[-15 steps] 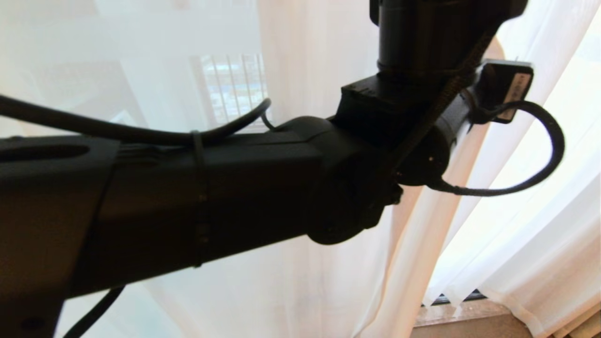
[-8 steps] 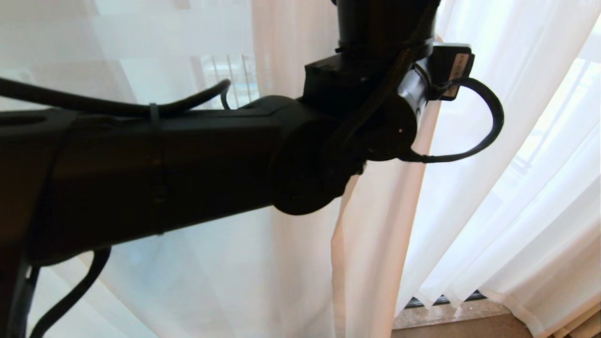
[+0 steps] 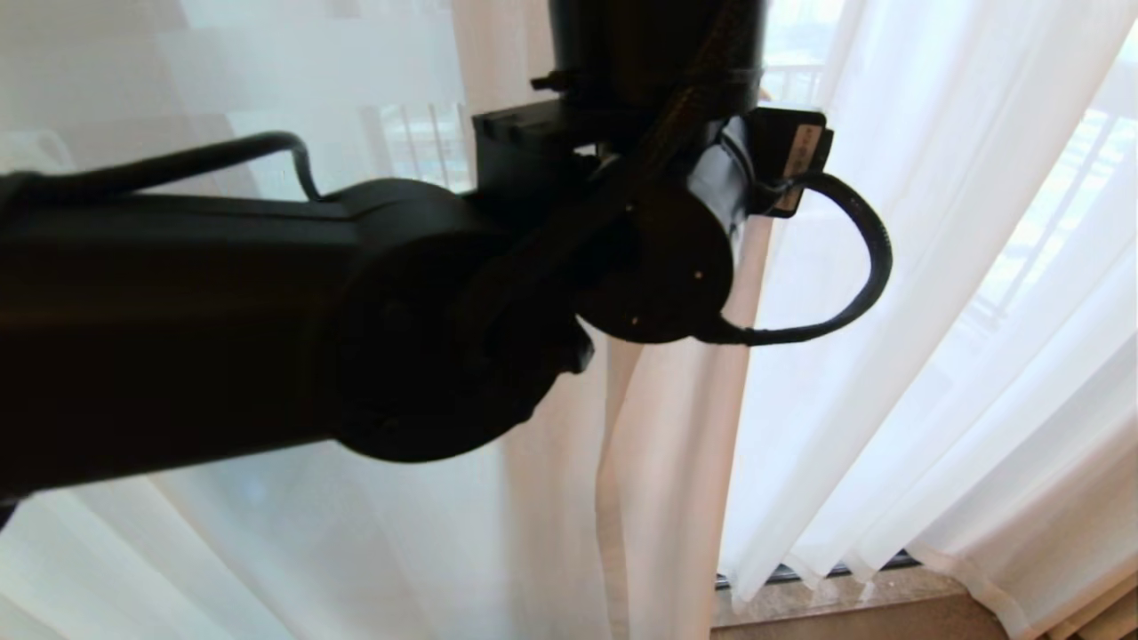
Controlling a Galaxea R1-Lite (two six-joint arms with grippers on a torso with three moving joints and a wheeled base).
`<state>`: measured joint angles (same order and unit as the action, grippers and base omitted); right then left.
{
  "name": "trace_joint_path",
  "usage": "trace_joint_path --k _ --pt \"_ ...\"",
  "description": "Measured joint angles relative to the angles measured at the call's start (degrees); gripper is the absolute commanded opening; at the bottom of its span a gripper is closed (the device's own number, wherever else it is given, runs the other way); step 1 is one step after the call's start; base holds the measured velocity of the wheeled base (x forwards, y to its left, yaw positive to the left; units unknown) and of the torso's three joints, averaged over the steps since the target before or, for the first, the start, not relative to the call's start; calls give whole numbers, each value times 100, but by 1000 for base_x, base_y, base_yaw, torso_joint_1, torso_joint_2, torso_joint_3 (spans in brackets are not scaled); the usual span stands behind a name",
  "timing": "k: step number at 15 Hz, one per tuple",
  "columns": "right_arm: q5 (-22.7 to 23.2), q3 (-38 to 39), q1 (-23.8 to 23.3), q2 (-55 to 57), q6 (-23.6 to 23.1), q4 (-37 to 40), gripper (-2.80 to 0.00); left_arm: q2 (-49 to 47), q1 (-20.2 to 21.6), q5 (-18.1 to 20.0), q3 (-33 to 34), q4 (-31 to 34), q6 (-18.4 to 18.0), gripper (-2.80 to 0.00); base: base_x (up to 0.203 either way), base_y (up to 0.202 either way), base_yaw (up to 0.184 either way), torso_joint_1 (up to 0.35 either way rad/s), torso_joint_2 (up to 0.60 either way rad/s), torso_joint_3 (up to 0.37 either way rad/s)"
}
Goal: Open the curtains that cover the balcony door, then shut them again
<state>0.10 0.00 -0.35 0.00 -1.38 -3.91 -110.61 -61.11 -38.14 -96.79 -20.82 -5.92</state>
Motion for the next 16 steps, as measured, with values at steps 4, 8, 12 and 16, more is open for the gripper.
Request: trace_joint_path --k 4,8,12,16 --pt "-2 0 0 0 0 0 -280 615 -84 -332 1022 -45 26 0 0 0 0 0 0 0" --pt "-2 0 -2 0 1 0 -280 1350 -187 -656 2158 -47 34 0 0 0 0 0 0 0" --pt "0 0 -2 0 0 0 -280 2035 -207 -915 3155 -29 34 0 0 0 0 0 0 0" --pt "0 0 -2 0 0 0 -280 2640 -209 -1088 3953 -35 31 0 0 0 0 0 0 0"
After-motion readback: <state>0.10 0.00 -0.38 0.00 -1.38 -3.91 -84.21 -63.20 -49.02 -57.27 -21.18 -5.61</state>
